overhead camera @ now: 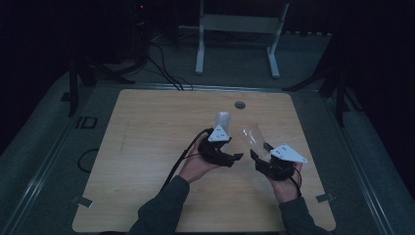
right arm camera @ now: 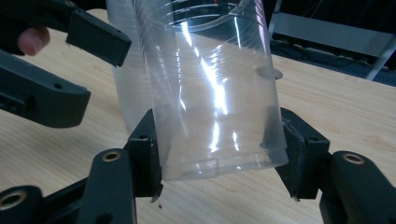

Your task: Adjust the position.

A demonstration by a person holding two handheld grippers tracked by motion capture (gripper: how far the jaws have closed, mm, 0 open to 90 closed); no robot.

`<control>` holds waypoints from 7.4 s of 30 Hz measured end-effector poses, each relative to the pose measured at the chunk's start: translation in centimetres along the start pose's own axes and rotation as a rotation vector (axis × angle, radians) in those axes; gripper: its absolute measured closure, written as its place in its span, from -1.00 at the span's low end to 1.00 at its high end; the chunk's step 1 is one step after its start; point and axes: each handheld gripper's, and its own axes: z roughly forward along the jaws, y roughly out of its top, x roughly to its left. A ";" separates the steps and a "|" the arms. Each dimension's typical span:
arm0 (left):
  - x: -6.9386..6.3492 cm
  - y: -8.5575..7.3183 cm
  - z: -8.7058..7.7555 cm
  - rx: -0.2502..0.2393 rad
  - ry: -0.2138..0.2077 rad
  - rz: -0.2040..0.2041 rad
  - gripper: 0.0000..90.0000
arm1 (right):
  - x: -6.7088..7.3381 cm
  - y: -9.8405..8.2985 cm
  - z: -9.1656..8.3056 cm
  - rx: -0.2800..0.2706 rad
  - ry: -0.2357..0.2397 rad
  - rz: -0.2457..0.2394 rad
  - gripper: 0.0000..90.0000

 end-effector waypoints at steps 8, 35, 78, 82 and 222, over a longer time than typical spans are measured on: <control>0.3 0.0 0.1 -0.013 -0.011 -0.027 -0.44 | -0.5 0.1 -0.1 -0.030 0.079 0.067 -0.07; 0.7 0.9 -0.5 -0.122 -0.067 -0.143 -0.44 | -0.2 0.1 -0.7 -0.125 0.085 0.050 -0.07; 0.0 2.4 0.5 -0.233 -0.130 -0.318 -0.57 | 0.8 0.1 -0.2 -0.165 0.025 0.051 -0.07; -0.1 2.4 0.8 -0.237 -0.136 -0.324 -0.58 | 1.0 0.1 -0.1 -0.169 0.027 0.052 -0.07; -2.5 2.2 0.6 -0.269 0.126 -0.085 -0.35 | 0.3 -0.4 0.0 -0.034 0.145 -0.010 -0.36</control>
